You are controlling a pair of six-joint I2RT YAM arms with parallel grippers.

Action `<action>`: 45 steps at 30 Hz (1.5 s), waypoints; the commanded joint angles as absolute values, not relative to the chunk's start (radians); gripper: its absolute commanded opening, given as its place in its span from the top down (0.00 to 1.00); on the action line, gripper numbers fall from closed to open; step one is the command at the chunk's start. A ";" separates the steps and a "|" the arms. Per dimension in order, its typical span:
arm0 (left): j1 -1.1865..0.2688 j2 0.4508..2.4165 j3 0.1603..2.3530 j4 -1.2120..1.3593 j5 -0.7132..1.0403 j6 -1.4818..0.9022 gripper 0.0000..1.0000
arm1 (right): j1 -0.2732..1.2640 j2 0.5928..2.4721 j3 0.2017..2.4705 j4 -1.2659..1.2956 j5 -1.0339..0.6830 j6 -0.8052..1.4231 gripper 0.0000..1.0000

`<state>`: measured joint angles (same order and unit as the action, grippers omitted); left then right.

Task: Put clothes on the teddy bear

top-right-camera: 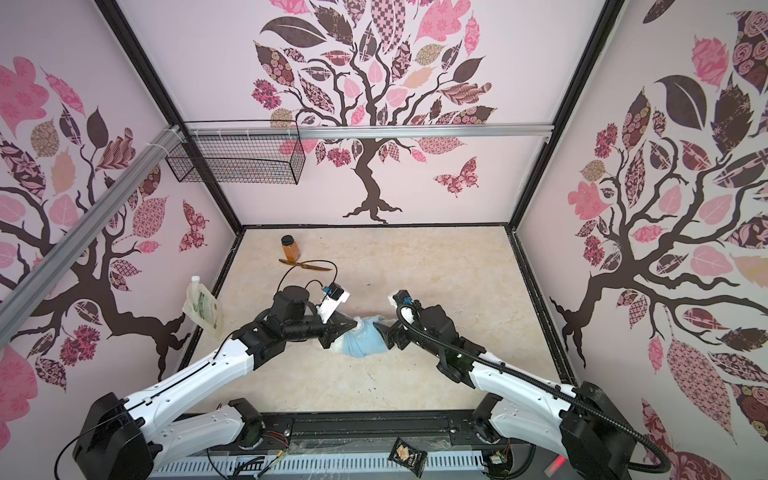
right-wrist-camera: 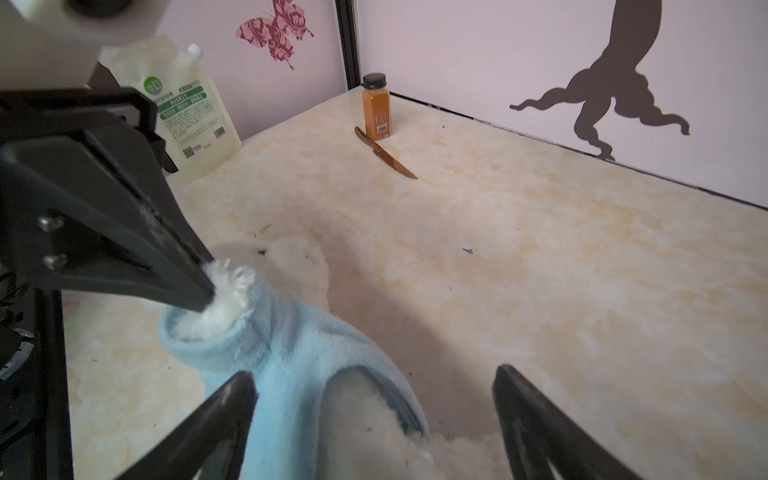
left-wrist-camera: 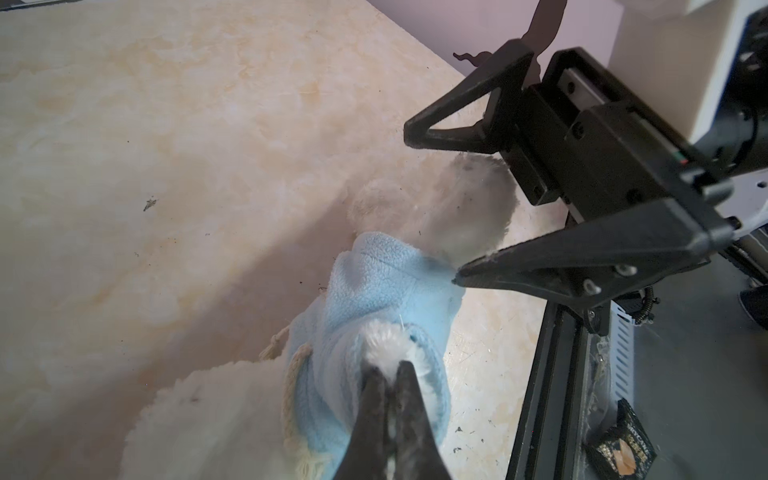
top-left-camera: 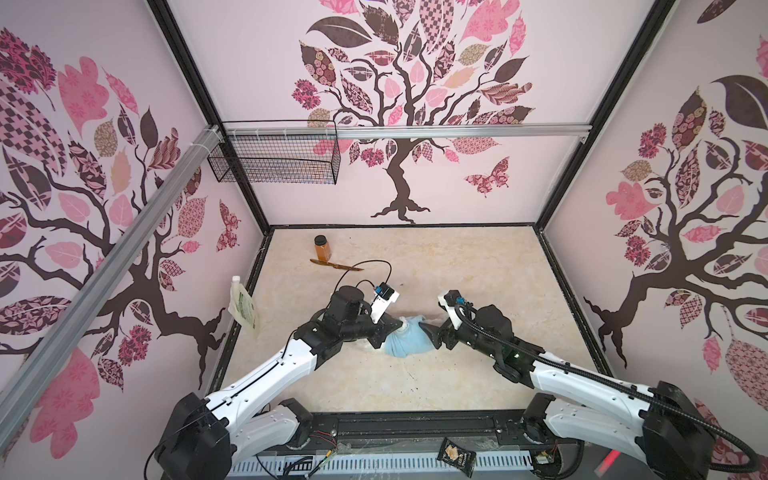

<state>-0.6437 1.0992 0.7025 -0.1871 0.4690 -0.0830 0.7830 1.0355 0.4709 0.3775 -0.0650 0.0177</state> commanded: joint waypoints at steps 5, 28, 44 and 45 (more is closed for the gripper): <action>-0.644 1.111 0.698 -0.116 0.508 -0.206 1.00 | 0.881 1.036 0.504 0.444 -0.163 -0.046 0.12; -0.623 1.059 0.675 0.121 0.689 -0.472 1.00 | 0.911 1.351 0.313 0.800 -0.101 0.077 0.48; -0.618 0.990 0.647 0.061 0.783 -0.318 1.00 | 0.788 1.473 0.298 0.822 -0.295 0.180 0.58; -0.618 0.986 0.642 0.041 0.752 -0.310 1.00 | 0.785 1.470 0.300 0.814 -0.312 0.164 0.58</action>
